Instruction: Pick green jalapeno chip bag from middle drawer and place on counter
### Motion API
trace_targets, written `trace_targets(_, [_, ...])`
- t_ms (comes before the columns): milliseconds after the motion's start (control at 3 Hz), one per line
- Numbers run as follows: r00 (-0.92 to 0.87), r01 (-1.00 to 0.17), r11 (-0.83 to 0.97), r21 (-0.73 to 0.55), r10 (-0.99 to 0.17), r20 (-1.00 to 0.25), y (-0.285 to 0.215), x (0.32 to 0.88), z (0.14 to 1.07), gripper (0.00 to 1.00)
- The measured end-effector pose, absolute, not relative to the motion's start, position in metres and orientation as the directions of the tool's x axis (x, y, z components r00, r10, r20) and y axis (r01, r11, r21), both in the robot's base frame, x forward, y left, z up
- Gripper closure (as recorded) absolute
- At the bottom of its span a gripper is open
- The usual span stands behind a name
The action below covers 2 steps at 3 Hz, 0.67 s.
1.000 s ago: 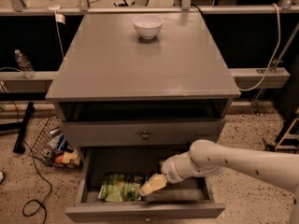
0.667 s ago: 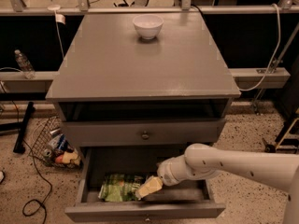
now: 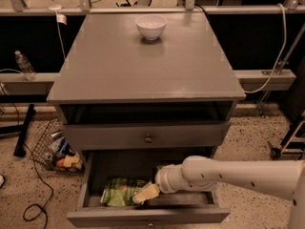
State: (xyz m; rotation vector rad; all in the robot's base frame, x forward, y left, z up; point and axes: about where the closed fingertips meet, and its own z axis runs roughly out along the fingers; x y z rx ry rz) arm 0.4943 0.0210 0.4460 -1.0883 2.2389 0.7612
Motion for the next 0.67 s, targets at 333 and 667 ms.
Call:
trace_targets(333, [-0.517,-0.823,0.522,0.222,-0.528,-0.674,0.0310,0.5019,0.4392,0.00])
trace_targets(667, [-0.501,-0.831,0.524,0.188,-0.556,-0.663,0.0406,0.5065,0.4312,0.00])
